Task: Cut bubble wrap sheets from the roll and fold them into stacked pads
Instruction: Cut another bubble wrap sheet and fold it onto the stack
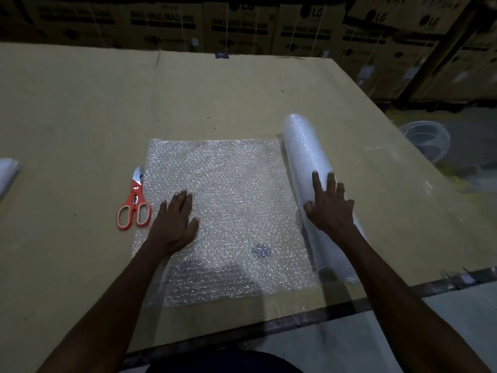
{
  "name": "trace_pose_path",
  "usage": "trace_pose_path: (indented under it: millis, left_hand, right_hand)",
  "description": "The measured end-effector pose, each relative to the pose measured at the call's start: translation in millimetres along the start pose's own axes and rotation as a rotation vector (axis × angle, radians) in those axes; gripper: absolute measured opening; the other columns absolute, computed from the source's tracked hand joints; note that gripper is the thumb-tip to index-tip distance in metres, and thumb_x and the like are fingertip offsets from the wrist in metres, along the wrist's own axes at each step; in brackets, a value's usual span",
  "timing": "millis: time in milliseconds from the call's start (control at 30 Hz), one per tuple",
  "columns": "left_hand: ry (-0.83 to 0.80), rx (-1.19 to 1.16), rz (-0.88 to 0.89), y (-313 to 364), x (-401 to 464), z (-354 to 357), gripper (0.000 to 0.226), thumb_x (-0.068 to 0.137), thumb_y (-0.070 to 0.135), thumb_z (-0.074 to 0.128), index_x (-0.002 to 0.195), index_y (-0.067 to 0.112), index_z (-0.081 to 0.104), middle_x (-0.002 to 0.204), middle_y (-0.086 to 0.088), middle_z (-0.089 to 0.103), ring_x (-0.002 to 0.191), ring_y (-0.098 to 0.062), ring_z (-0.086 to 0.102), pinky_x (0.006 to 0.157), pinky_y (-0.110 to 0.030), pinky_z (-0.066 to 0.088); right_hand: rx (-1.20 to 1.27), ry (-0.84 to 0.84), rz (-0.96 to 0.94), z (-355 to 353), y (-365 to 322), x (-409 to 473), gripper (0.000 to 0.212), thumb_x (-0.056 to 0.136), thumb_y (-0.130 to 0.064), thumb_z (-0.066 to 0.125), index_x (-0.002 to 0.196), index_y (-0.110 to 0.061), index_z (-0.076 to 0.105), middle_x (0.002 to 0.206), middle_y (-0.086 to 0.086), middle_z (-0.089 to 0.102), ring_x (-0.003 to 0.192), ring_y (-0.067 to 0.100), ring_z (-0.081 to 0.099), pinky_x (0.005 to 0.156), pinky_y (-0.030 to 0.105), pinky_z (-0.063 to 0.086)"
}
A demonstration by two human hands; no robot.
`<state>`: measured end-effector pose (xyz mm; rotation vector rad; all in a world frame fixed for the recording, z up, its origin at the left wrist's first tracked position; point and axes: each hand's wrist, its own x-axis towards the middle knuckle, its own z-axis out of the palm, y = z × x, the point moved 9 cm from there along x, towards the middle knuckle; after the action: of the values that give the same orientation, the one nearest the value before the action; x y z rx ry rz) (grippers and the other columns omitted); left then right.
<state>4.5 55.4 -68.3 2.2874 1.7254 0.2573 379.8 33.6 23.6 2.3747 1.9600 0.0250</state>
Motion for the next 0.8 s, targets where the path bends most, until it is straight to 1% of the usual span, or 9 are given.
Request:
trace_pose_path:
  millis: [67,133,300,400,467,567,667,733,800]
  left_hand:
    - [0.020,-0.001,-0.003,2,-3,-2,0.085,0.090,0.057,0.015,0.158,0.007,0.017,0.166,-0.012,0.012,0.154,-0.028,0.009,0.122,-0.050,0.006]
    - [0.044,0.014,0.006,3,-6,-7,0.079,0.095,0.054,0.019,0.157,0.006,0.022,0.165,-0.013,0.017,0.153,-0.029,0.014,0.121,-0.051,0.009]
    - [0.126,0.042,0.035,-16,-20,-29,0.070,0.100,0.050,0.022,0.148,0.003,0.042,0.156,-0.016,0.039,0.146,-0.033,0.032,0.115,-0.056,0.024]
    - [0.136,0.059,0.031,-47,-30,-38,0.067,0.103,0.050,0.022,0.145,0.003,0.046,0.153,-0.015,0.044,0.145,-0.031,0.035,0.113,-0.053,0.028]
    - [0.141,0.053,0.003,-73,-40,-46,0.065,0.104,0.049,0.023,0.144,0.004,0.046,0.154,-0.014,0.042,0.144,-0.030,0.035,0.113,-0.053,0.028]
    - [0.160,0.050,-0.034,-111,-55,-55,0.063,0.102,0.044,0.026,0.146,0.003,0.042,0.153,-0.018,0.041,0.142,-0.034,0.036,0.112,-0.059,0.028]
    - [0.129,0.049,-0.081,-153,-68,-59,0.067,0.101,0.046,0.024,0.148,0.001,0.040,0.153,-0.019,0.041,0.142,-0.036,0.037,0.112,-0.059,0.028]
    - [0.116,0.049,-0.111,-174,-74,-59,0.070,0.101,0.048,0.022,0.149,0.000,0.039,0.154,-0.020,0.040,0.142,-0.037,0.037,0.112,-0.058,0.029]
    - [0.102,0.033,-0.108,-187,-79,-59,0.071,0.103,0.049,0.020,0.148,-0.001,0.040,0.153,-0.021,0.041,0.141,-0.038,0.039,0.111,-0.057,0.033]
  right_hand:
    - [0.011,0.026,-0.012,-7,-2,2,0.089,0.094,-0.042,0.057,0.164,-0.020,0.006,0.167,0.021,0.010,0.147,0.048,0.022,0.098,0.070,0.040]
    - [0.014,0.055,-0.022,-15,-9,2,0.092,0.094,-0.046,0.059,0.164,-0.019,0.007,0.167,0.021,0.010,0.149,0.047,0.020,0.101,0.071,0.036]
    - [0.063,0.153,-0.083,-30,-62,-5,0.082,0.095,-0.045,0.059,0.160,-0.009,0.025,0.165,0.021,0.024,0.152,0.042,0.021,0.109,0.070,0.028]
    - [0.166,0.148,-0.159,-26,-121,-14,0.073,0.096,-0.041,0.061,0.154,-0.006,0.035,0.160,0.021,0.035,0.147,0.041,0.031,0.110,0.064,0.034]
    - [0.259,0.098,-0.222,-19,-171,-23,0.068,0.096,-0.038,0.062,0.151,-0.004,0.042,0.157,0.021,0.040,0.144,0.039,0.037,0.109,0.056,0.040]
    - [0.419,0.020,-0.290,-11,-247,-39,0.059,0.098,-0.036,0.062,0.148,-0.008,0.049,0.151,0.015,0.050,0.138,0.032,0.045,0.104,0.044,0.043]
    - [0.551,-0.043,-0.291,-5,-317,-49,0.052,0.096,-0.037,0.065,0.141,-0.011,0.059,0.134,0.011,0.065,0.125,0.030,0.059,0.098,0.037,0.045]
    - [0.610,-0.088,-0.272,-3,-355,-52,0.042,0.094,-0.038,0.067,0.128,-0.013,0.068,0.117,0.008,0.074,0.111,0.029,0.067,0.088,0.035,0.048]
    - [0.639,-0.110,-0.232,-2,-386,-52,0.029,0.092,-0.038,0.068,0.107,-0.014,0.075,0.101,0.008,0.077,0.098,0.030,0.070,0.077,0.035,0.048]
